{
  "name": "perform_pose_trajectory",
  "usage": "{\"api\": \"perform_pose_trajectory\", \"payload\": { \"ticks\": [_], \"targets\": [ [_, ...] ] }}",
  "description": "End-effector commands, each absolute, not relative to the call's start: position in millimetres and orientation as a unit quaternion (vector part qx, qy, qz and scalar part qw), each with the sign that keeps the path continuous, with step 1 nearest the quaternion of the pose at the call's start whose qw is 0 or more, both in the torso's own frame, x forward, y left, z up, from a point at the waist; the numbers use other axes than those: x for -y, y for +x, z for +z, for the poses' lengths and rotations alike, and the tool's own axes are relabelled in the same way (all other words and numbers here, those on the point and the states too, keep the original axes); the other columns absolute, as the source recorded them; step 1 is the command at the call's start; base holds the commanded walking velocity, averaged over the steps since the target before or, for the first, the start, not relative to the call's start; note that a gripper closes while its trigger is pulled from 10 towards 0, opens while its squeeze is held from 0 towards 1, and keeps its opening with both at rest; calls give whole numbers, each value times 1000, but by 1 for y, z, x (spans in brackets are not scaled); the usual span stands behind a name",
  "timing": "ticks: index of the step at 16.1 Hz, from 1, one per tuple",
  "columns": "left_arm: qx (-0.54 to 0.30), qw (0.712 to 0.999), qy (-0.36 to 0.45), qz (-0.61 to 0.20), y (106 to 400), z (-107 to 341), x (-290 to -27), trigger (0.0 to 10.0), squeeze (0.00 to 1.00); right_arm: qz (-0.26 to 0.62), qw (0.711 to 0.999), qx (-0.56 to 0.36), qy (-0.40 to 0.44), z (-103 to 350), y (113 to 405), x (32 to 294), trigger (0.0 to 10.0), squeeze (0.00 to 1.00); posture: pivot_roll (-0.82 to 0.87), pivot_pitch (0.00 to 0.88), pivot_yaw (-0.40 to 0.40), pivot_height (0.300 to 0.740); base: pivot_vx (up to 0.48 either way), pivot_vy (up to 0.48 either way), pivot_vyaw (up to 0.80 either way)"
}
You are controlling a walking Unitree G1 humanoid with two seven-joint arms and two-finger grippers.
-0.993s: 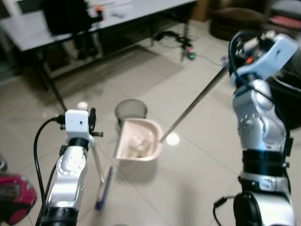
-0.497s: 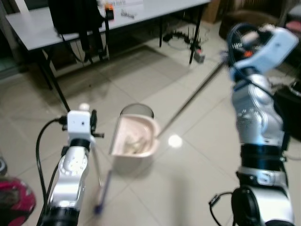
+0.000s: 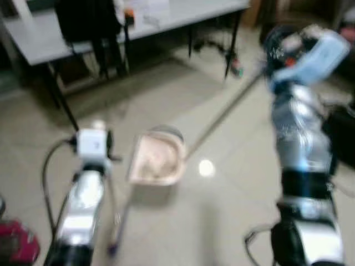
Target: Sweep floor
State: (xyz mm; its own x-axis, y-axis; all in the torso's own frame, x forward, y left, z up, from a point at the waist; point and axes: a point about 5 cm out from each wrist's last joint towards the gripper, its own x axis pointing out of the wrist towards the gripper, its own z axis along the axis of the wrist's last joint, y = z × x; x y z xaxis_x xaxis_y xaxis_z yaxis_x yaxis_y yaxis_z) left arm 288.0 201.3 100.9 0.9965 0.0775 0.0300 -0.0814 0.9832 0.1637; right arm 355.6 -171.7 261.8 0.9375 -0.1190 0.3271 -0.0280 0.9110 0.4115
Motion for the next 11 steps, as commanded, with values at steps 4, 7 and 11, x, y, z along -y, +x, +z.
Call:
{"api": "perform_pose_trajectory", "payload": {
  "ticks": [4,7,11],
  "targets": [
    [33,994,90,49,291,110,-208,10000,0,-6,951,216,221,280,353,164,10000,0,-22,0,-3,740,378,0,0],
    [32,994,90,48,291,109,-207,10000,0,-8,951,217,220,278,353,164,10000,0,-22,0,1,740,379,0,0],
    [32,994,89,46,292,108,-206,10000,0,-11,950,220,221,275,352,165,10000,0,-23,0,1,740,377,0,0]
  ]
}}
